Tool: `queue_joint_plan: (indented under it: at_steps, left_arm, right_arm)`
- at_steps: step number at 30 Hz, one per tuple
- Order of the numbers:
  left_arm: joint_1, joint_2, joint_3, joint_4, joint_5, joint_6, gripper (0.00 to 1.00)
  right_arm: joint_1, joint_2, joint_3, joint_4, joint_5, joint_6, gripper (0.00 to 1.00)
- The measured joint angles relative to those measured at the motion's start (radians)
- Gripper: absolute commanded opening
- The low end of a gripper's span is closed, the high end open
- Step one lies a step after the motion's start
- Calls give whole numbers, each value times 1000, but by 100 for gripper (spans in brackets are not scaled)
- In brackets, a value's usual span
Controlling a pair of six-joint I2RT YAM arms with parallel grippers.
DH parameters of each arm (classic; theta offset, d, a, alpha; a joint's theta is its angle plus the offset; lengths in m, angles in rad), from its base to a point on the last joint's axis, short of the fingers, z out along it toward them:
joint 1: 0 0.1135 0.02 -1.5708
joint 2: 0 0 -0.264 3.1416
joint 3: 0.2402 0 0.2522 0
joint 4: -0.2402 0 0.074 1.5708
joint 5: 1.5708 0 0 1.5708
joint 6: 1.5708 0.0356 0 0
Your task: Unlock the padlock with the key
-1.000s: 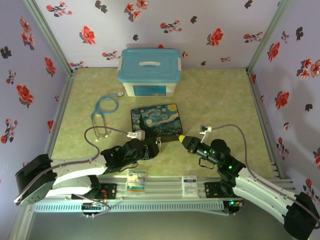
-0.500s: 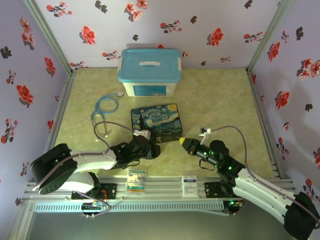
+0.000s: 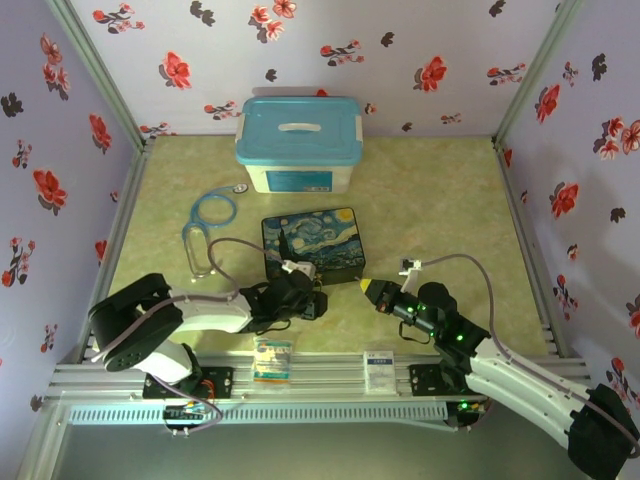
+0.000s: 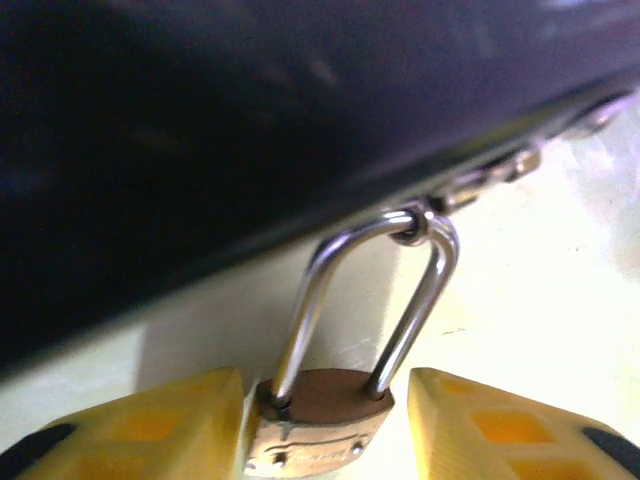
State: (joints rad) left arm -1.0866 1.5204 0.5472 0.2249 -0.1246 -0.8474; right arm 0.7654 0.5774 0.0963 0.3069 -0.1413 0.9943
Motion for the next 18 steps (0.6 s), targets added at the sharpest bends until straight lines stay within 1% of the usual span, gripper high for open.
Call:
queue_joint_plan:
  at_steps: [4, 6, 11, 18]
  left_arm:
    - [-7, 16, 3, 13, -23, -18, 35]
    - [-8, 17, 3, 19, -27, -22, 33]
    - [-13, 17, 3, 31, -30, -47, 22]
    - [-21, 16, -8, 75, -25, -97, 15]
  right_arm:
    - [0, 0, 0, 0, 5, 0, 0]
    - [0, -2, 0, -2, 7, 0, 0]
    - [0, -7, -2, -8, 11, 0, 0]
    - [0, -8, -15, -24, 26, 1, 0]
